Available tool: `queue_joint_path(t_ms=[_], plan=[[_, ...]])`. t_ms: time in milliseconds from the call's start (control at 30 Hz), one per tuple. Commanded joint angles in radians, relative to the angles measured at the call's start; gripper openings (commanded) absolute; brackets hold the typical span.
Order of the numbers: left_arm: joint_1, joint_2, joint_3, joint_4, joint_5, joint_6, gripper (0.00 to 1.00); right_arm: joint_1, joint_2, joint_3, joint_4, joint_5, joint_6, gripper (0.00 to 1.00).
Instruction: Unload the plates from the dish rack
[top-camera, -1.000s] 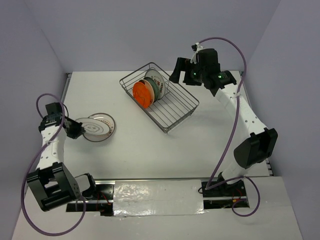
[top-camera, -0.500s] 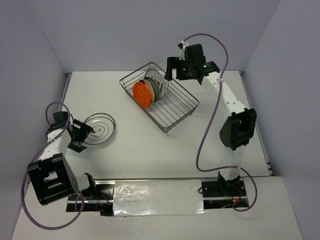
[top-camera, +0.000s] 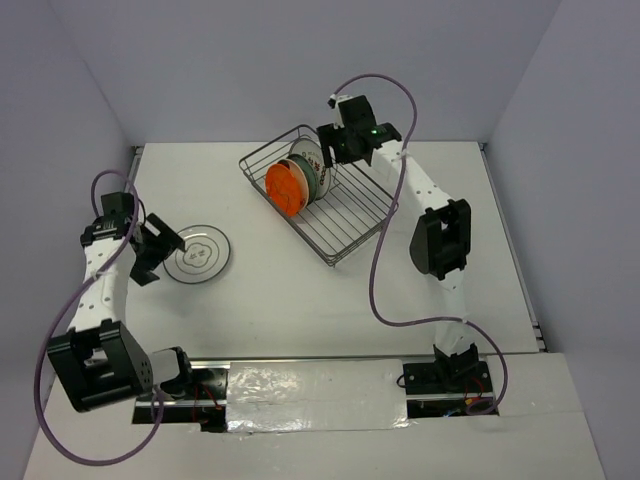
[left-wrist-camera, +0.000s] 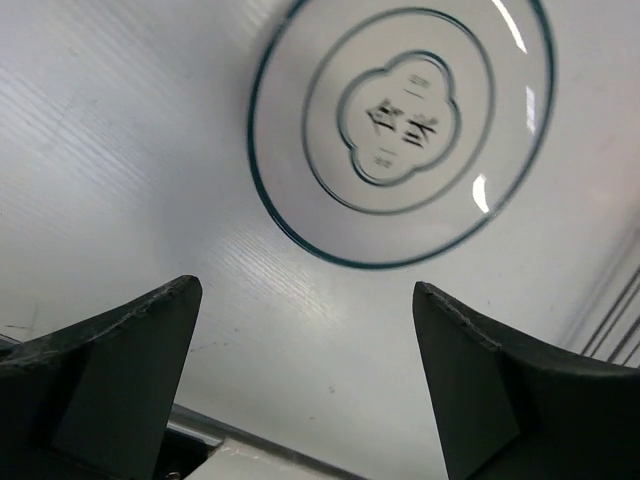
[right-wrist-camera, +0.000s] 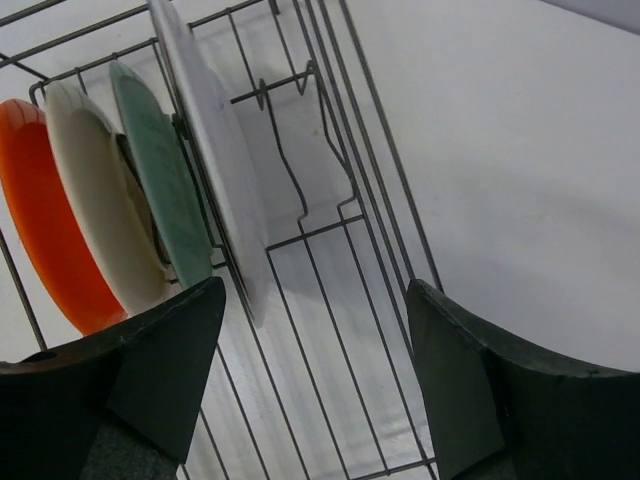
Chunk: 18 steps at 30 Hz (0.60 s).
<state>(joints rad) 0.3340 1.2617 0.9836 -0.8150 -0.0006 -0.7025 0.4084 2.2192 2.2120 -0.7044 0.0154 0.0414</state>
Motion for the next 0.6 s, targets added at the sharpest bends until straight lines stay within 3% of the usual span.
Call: queue_joint_path(t_ms=[0,133,267,433,567], plan=[[-0.061,-0.079,0.062,-0.073,0.037,0.087,1.00,0.050,-0.058,-0.032,0.091,0.050,-0.032,0.79],[-0.137,-0.093,0.073,-0.081,0.080,0.150,1.00,0.067,-0.058,-0.089,0.172,0.098,-0.080,0.71],[-0.182,-0.111,0.046,-0.098,0.091,0.173,0.99,0.079,-0.017,-0.104,0.232,0.208,-0.124,0.39],[-0.184,-0.137,0.061,-0.133,0.068,0.224,1.00,0.093,-0.016,-0.135,0.312,0.317,-0.163,0.16],[-0.185,-0.127,0.081,-0.147,0.060,0.229,0.99,0.102,-0.030,-0.152,0.347,0.325,-0.153,0.15]])
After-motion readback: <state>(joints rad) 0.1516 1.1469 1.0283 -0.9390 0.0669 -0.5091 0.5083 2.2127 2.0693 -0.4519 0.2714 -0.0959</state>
